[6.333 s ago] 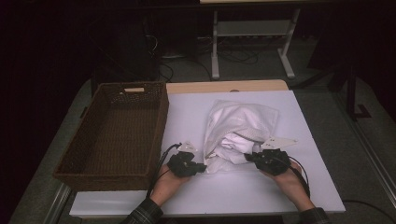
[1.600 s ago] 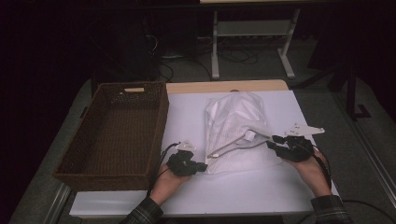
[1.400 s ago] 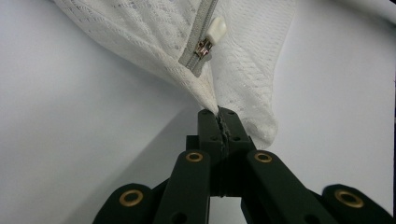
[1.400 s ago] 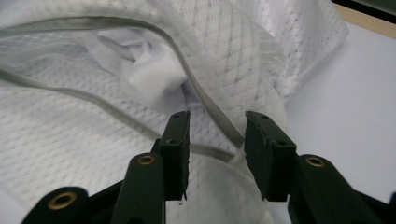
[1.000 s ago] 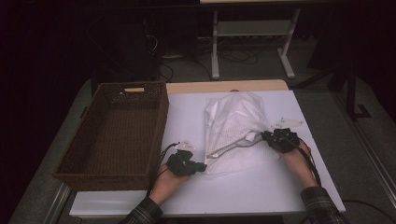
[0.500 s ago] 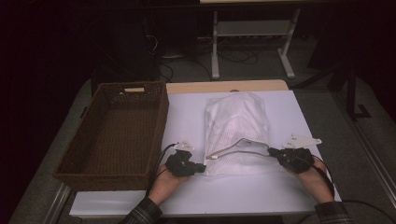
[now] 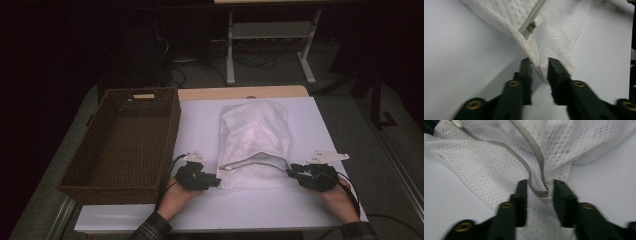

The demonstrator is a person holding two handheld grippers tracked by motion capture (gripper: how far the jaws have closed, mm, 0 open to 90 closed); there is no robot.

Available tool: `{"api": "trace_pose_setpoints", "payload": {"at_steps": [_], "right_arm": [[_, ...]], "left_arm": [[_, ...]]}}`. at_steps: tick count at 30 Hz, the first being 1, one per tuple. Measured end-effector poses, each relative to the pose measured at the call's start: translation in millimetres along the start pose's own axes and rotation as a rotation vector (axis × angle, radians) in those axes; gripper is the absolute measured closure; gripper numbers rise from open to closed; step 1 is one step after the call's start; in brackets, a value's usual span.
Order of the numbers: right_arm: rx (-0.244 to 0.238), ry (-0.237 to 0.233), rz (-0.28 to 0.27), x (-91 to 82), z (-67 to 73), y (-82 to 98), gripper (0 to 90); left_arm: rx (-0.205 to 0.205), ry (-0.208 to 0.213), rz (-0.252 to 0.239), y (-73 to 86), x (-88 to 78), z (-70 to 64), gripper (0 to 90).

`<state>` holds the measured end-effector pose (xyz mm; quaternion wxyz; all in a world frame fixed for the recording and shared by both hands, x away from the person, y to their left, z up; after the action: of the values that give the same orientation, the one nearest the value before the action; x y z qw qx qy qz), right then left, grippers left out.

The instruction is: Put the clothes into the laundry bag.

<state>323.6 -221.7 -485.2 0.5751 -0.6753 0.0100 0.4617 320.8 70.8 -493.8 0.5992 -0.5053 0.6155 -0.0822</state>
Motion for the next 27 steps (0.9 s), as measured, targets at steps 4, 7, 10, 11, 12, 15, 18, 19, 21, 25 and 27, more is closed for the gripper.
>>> {"api": "trace_pose_setpoints", "payload": {"at_steps": [4, 7, 10, 11, 12, 15, 18, 19, 21, 25, 27], "right_arm": [[0.050, 0.004, -0.036, -7.6, 1.3, 2.9, 36.1], [0.083, -0.001, -0.037, -10.4, 3.0, 7.6, 23.9], [0.074, 0.020, -0.037, -12.9, 4.9, 12.7, 18.2], [0.076, 0.022, -0.037, -13.8, 5.6, 13.9, 16.5], [0.079, 0.026, -0.042, -15.1, 5.9, 14.7, 15.7], [0.084, 0.027, -0.046, -17.6, 5.8, 17.1, 15.2], [0.090, 0.029, -0.048, -19.3, 4.5, 19.6, 15.2], [0.094, 0.029, -0.046, -19.6, 4.2, 20.5, 15.2], [0.100, 0.029, -0.045, -19.5, 3.7, 20.9, 15.2], [0.101, 0.026, -0.040, -19.4, 3.3, 21.6, 15.2], [0.106, 0.024, -0.042, -19.6, 2.1, 21.6, 15.2]], "left_arm": [[0.017, -0.010, -0.030, -4.8, -5.0, -4.5, 50.8], [0.047, -0.029, -0.053, -11.8, -8.5, -7.9, 44.3], [0.065, -0.036, -0.071, -17.3, -11.6, -9.3, 41.8], [0.071, -0.032, -0.073, -19.5, -12.2, -10.2, 41.0], [0.079, -0.035, -0.072, -20.9, -12.5, -10.7, 40.9], [0.103, -0.035, -0.078, -27.9, -12.9, -14.0, 40.9], [0.122, -0.029, -0.082, -36.0, -10.7, -17.6, 42.3], [0.130, -0.026, -0.083, -38.9, -9.8, -19.1, 42.5], [0.149, -0.022, -0.082, -44.6, -7.7, -22.2, 44.1], [0.175, -0.016, -0.081, -55.1, -2.7, -26.9, 46.0], [0.187, -0.017, -0.082, -60.5, -0.3, -28.2, 46.6]]}}
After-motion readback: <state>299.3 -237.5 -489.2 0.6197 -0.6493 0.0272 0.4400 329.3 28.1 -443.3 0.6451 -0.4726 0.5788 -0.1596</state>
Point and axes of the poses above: each handheld gripper's, and its own axes: x roughly forward along the jaws, y roughly out of its underside, z roughly to its left, the point moved 8 cm from there along x, roughly forward along the jaws, and after that the axes turned 3 degrees about x, right-handed, at the moved point
